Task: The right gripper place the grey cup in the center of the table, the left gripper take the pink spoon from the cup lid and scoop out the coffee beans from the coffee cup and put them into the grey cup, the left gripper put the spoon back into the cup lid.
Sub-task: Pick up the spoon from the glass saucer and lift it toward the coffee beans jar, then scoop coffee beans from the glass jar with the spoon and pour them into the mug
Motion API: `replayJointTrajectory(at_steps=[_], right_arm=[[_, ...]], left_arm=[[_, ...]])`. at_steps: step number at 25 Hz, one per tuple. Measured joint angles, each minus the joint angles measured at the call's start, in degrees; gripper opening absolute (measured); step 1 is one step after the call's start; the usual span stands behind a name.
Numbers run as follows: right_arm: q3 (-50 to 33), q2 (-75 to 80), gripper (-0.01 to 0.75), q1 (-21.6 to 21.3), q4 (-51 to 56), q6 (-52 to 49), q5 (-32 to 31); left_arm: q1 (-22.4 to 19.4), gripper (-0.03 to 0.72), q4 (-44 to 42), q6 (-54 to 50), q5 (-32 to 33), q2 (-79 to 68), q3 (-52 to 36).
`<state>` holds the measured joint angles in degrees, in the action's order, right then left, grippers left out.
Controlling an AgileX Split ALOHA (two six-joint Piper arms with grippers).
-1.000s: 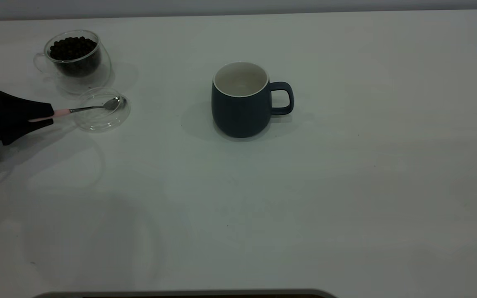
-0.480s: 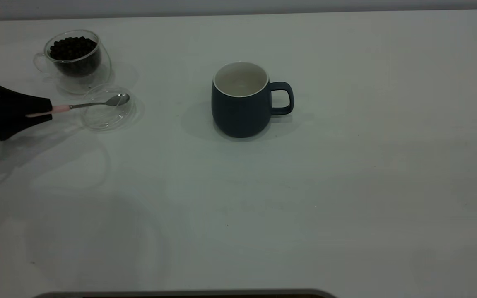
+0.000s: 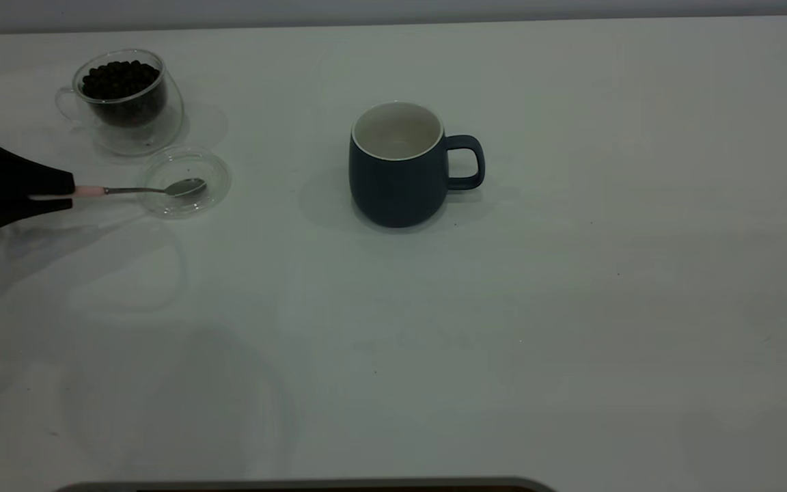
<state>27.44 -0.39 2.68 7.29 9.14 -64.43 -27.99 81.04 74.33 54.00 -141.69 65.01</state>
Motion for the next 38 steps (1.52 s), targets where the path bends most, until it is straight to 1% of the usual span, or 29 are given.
replayJointTrajectory(at_steps=[3,7,10,14,19,21,23,26,29,31,38], right_arm=[[0.0,0.0,0.588,0.0,0.0,0.0,0.0],[0.0,0.0,0.588,0.0,0.0,-0.02,0.0],[0.0,0.0,0.588,0.0,0.0,-0.07,0.0],[0.0,0.0,0.588,0.0,0.0,-0.07,0.0],[0.0,0.0,0.588,0.0,0.0,-0.07,0.0],[0.0,0.0,0.588,0.0,0.0,-0.07,0.0],[0.0,0.0,0.588,0.0,0.0,-0.07,0.0],[0.0,0.0,0.588,0.0,0.0,-0.07,0.0],[0.0,0.0,0.588,0.0,0.0,-0.07,0.0],[0.0,0.0,0.588,0.0,0.0,-0.08,0.0],[0.0,0.0,0.588,0.0,0.0,-0.08,0.0]], left_arm=[[0.0,0.129,-3.16,-2.51,-1.98,5.68,0.0],[0.0,0.129,-6.99,-6.8,-2.22,14.67,-0.05],[0.0,0.129,-8.52,-7.78,-2.33,20.64,-0.05],[0.0,0.129,-10.7,-6.0,-5.46,25.05,-0.14],[0.0,0.129,-12.57,-0.59,-9.07,24.65,-0.6],[0.0,0.129,-12.45,0.99,-11.53,24.59,-0.6],[0.0,0.129,-11.9,2.71,-13.5,24.55,-0.6],[0.0,0.129,-8.06,7.1,-14.96,24.23,-0.6],[0.0,0.129,-1.92,12.54,-15.06,22.61,-0.6],[0.0,0.129,0.69,15.33,-14.68,21.18,-0.6],[0.0,0.129,5.7,22.41,-14.28,17.11,-0.6]])
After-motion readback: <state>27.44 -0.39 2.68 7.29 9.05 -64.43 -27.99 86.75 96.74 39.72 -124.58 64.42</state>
